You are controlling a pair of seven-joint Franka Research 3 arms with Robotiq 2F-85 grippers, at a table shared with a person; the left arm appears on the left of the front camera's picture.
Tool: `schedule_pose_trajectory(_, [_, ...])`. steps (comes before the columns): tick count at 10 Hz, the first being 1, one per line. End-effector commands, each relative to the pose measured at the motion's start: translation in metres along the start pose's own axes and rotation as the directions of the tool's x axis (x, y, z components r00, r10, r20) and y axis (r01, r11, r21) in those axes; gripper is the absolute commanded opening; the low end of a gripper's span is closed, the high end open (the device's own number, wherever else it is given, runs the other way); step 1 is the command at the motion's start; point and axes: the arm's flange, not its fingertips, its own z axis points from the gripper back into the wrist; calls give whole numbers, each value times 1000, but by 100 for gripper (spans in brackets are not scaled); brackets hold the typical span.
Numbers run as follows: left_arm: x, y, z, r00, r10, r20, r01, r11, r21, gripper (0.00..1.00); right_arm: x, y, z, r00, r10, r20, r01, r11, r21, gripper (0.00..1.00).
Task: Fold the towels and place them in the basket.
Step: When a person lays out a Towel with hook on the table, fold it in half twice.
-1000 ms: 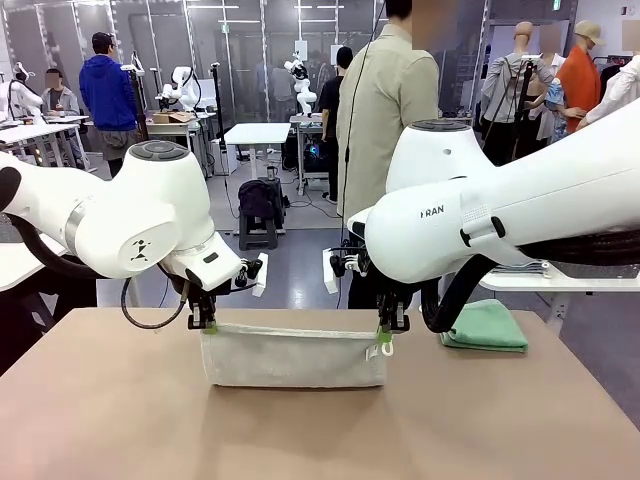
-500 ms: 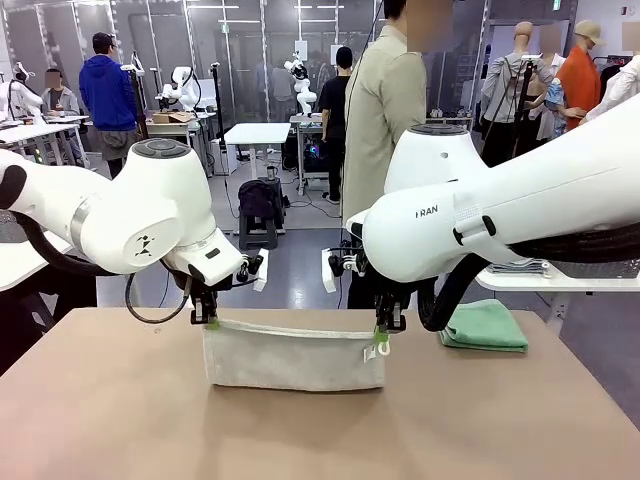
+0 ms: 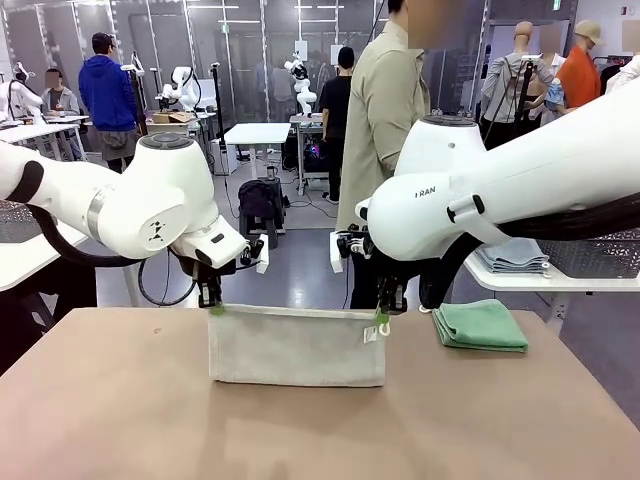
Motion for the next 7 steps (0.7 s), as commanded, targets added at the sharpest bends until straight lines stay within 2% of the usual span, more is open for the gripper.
schedule_pose_trajectory(1, [2, 15, -11, 1000, -19, 20, 20, 999, -37, 5, -1, -17, -12, 998, 50, 46, -51, 999, 15, 6])
schedule_pose_trajectory(4, [9, 27, -30, 1000, -19, 9, 19, 1000, -20, 5, 6, -38, -32, 996, 68, 53, -68, 998, -6, 6])
schedule_pose_trajectory(7, [12, 40, -56, 1000, -18, -21, 18, 1000, -10, 5, 9, -57, -58, 998, 51, 33, -52, 998, 33, 6])
